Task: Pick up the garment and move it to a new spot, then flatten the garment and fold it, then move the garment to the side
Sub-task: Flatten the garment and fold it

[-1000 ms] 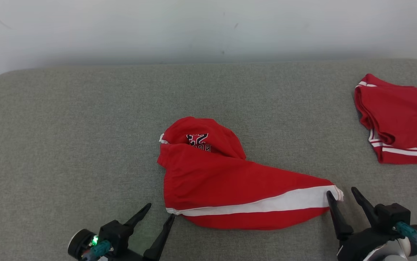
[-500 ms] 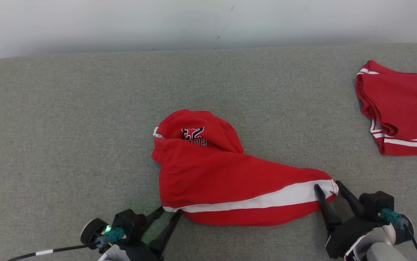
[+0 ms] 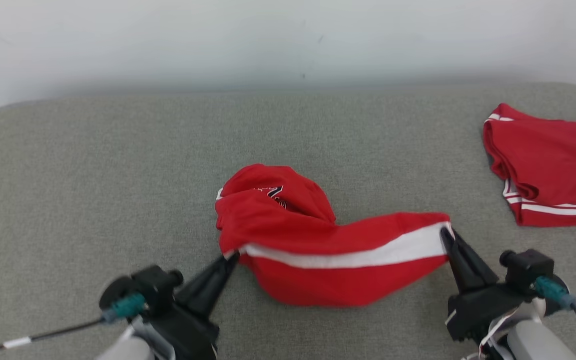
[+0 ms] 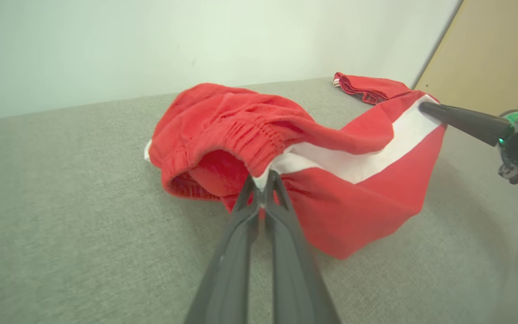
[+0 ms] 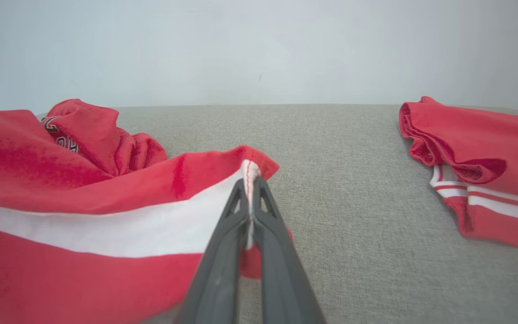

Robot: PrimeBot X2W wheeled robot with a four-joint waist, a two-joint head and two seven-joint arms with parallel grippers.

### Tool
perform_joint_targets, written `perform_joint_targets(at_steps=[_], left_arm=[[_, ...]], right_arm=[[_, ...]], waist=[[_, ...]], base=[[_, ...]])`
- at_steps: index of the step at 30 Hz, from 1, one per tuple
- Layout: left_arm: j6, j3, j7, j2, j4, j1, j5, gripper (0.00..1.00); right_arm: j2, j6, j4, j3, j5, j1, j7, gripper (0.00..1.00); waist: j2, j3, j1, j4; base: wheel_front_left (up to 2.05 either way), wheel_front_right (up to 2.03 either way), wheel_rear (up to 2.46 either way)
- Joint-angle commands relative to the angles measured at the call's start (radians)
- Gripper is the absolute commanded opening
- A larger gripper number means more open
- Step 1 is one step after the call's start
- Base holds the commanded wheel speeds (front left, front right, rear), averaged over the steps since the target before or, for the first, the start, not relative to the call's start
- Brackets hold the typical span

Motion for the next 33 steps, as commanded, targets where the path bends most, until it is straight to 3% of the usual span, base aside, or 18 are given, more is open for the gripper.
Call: perform_joint_targets(at_steps=[1,7,14,23,28,33], left_arm=[[0.002,0.014,-0.003,0.012,-0.018,-0.028,-0.007,0.00],[0.002,0.014,0.011,0.069,-0.090,-0.212,-0.095,0.00],[0.002,0.005,0.109,0.102,-0.073,-0.612,-0.219,0.00],[0.002,0.017,0.213,0.070,0.083,-1.146,-0.339,0.00],[0.002,0.022,0.212,0.038,0.198,-1.372,-0.368,0.00],[0.002,-0.022,0.198,0.016,0.288,-1.514,-0.366,0.00]], right_arm=[[-0.006,0.000,-0.017,-0.003,0.011,-0.011,0.000,0.00],[-0.004,0.000,-0.062,0.001,0.052,-0.162,0.000,0.00],[0.023,0.000,0.002,0.010,0.117,-0.537,0.036,0.00],[0.053,0.000,0.157,-0.071,0.186,-1.123,0.153,0.00],[0.062,0.000,0.294,-0.100,0.120,-1.375,0.155,0.00],[0.085,0.000,0.421,-0.111,0.062,-1.526,0.131,0.00]], waist=[[-0.0001,-0.024,0.0001,-0.008],[-0.0001,-0.020,0.0001,-0.036],[-0.0001,0.128,0.0001,-0.059],[-0.0001,0.375,0.0001,-0.060],[-0.0001,0.461,0.0001,-0.061],[-0.0001,0.513,0.0001,-0.063]], base=[[0.00,0.00,0.00],[0.00,0.00,0.00],[0.00,0.00,0.00],[0.00,0.00,0.00],[0.00,0.00,0.00],[0.00,0.00,0.00]])
